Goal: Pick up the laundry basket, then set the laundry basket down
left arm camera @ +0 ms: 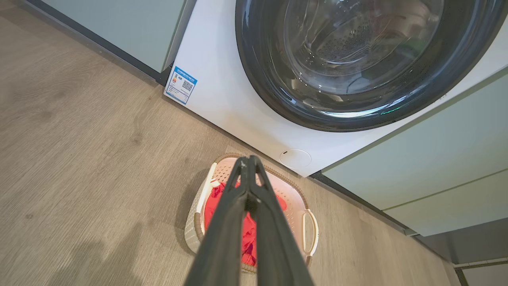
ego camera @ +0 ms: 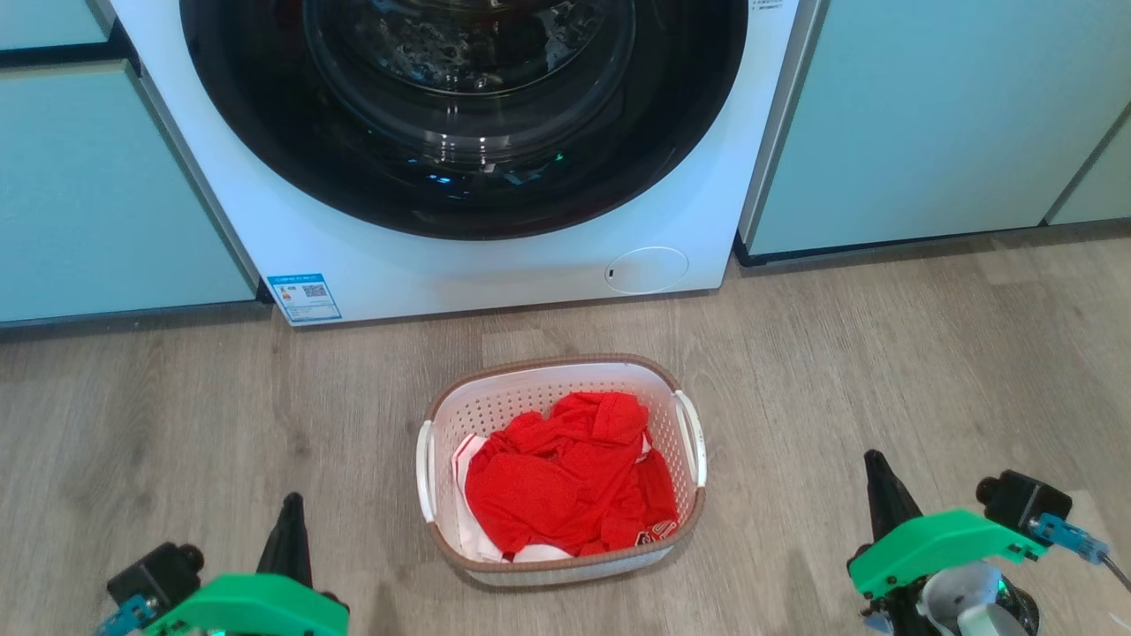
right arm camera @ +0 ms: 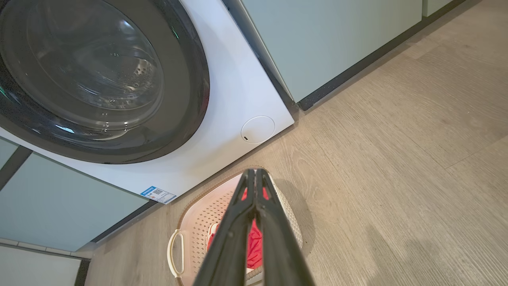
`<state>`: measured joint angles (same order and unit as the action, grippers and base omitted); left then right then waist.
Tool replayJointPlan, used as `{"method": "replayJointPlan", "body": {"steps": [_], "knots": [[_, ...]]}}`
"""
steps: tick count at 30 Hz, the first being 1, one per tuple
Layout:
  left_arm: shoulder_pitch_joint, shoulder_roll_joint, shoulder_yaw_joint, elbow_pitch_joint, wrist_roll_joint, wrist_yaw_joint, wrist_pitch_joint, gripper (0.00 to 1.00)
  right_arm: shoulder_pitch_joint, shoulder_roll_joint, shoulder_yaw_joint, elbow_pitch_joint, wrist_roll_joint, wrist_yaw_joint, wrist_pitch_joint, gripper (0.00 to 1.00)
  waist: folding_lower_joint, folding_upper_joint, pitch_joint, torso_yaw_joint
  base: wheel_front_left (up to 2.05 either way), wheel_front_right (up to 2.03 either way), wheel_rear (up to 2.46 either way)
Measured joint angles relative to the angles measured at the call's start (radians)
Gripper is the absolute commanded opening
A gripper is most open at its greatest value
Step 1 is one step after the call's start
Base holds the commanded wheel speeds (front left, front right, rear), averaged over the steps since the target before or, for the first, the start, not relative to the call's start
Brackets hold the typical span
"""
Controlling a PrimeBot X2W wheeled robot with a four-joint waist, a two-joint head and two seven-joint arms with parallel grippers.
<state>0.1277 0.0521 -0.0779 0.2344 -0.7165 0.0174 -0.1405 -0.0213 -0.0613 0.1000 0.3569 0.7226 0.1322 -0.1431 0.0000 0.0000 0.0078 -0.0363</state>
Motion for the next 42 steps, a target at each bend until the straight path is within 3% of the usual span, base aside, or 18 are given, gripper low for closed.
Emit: {"method": "replayJointPlan", "body": {"steps": [42], "knots": [[-0.097,0.002,0.066,0.017,-0.483,-0.072,0.123,0.0,-0.015,-0.005,-0.101,-0.04,0.486,0.0,0.116,0.0,0.0,0.0,-0.002,0.019,0.0,0.0,0.0]]}}
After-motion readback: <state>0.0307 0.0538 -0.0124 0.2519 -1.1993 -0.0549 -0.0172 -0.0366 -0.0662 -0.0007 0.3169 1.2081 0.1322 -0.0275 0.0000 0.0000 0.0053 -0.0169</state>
